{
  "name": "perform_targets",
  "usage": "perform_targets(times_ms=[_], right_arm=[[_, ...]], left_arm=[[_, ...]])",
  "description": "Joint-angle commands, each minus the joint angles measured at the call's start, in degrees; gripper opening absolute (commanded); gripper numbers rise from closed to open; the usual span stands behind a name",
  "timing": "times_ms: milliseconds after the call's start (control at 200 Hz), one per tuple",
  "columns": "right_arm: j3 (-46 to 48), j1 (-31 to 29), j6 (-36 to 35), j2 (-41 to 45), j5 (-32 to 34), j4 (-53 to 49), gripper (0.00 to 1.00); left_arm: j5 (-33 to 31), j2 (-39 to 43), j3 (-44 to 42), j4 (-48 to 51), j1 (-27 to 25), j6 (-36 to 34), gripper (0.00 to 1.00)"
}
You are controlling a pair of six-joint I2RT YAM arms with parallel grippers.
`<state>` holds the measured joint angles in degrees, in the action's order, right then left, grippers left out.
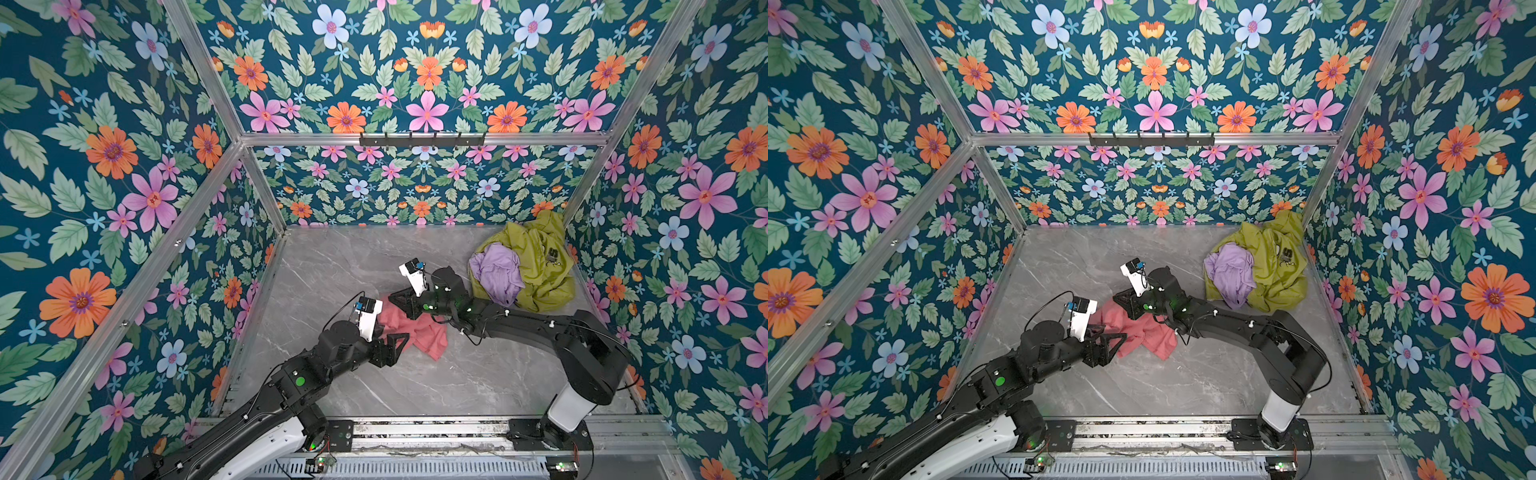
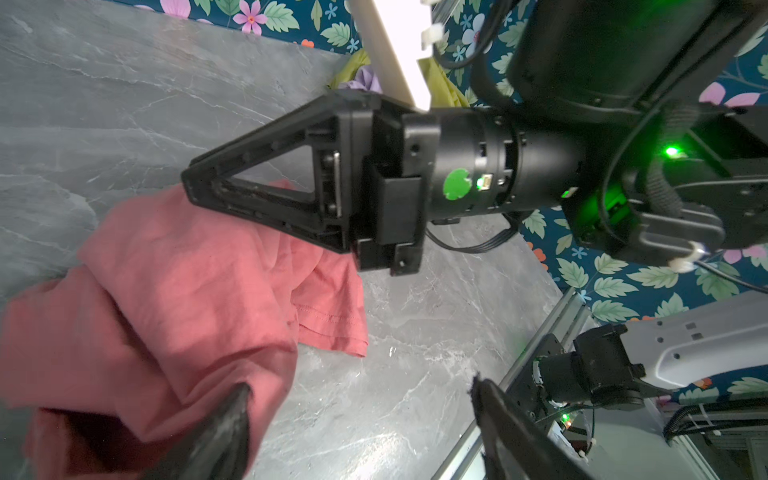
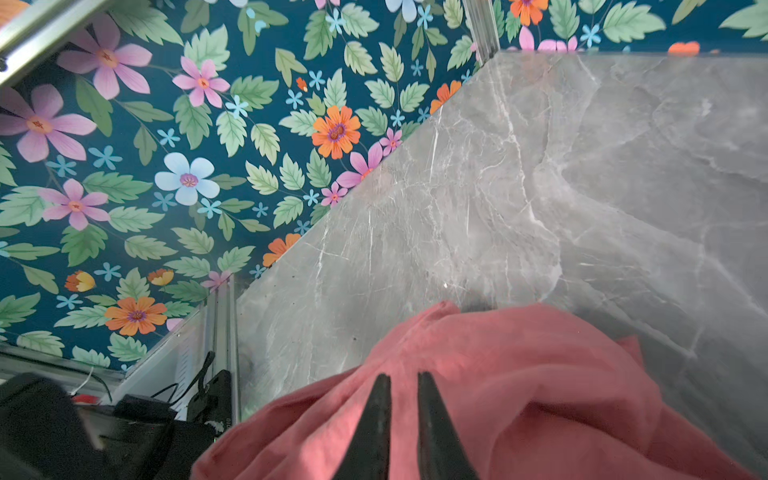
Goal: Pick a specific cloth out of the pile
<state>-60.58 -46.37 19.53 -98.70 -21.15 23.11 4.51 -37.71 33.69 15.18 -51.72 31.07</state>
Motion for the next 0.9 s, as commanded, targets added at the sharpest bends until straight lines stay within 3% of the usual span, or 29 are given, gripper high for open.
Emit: perform_targets(times_ms=[0,175,525,895], right_arm=[[-1.0,-0.2,0.6,-2.3,-2.6,1.1,0.16],[2.2,-0.2,-0.5,-4.8,-3.2,0.3,0.16],[13.4,0.1,-1.2,-1.9,0.0,0.4,0.16],[17.5,0.1,-0.7,-0.3,1.9,2.3,0.17]], left_arm=[[0.8,-0.1,-0.3,-0.4,0.0,-0.2,0.84],[-1.5,0.8,0.2,0.6,0.0,-0.3,0.84],[-12.6,1.2,3.3,4.8,0.1,-0.5,0.84],[-12.8,1.5,-3.0,0.3,0.2,6.1,0.84]])
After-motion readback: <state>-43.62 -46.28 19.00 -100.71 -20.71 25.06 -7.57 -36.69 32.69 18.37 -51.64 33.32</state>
